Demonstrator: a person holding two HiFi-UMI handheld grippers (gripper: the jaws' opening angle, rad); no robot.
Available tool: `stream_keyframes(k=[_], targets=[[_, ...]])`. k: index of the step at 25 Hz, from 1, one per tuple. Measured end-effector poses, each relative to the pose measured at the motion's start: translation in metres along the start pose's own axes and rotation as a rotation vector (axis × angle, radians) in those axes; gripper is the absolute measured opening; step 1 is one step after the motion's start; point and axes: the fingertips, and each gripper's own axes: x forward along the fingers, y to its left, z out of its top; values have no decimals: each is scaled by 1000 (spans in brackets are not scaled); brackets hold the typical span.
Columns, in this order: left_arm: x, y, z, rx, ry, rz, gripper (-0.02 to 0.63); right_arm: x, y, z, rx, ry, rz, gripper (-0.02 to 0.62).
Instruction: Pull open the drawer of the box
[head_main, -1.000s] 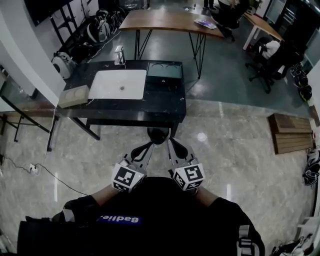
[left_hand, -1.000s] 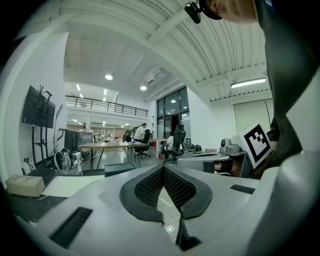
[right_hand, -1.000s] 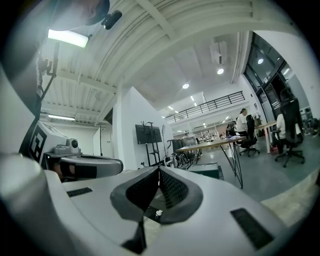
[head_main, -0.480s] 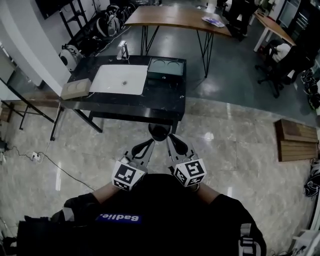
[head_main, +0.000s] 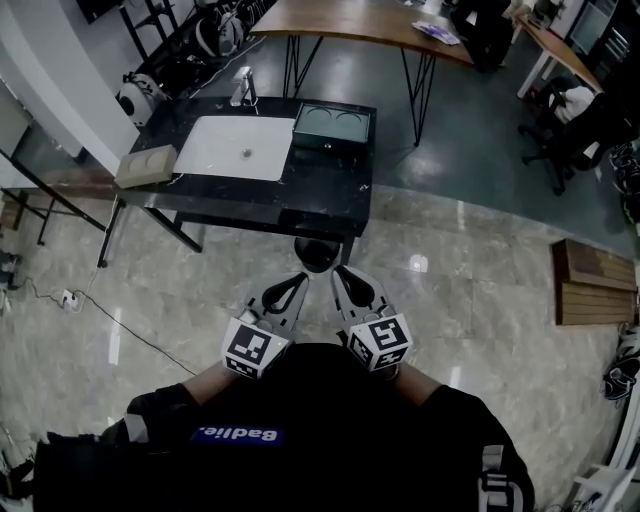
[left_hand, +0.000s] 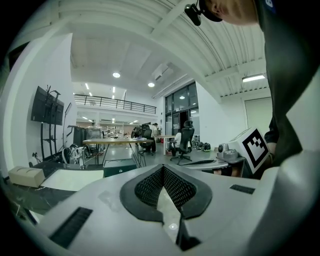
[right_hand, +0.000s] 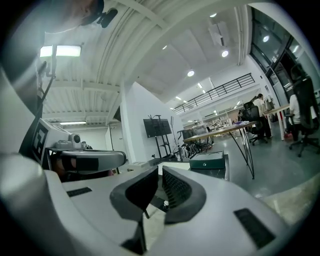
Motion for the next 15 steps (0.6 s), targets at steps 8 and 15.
stream_keyframes(k=[8, 15], targets=[[41, 61, 3, -47, -31, -39, 2, 61, -33, 8, -9, 25, -60, 3], [90, 152, 11, -70, -42, -129, 2, 151, -58, 27, -12, 46, -132, 25]])
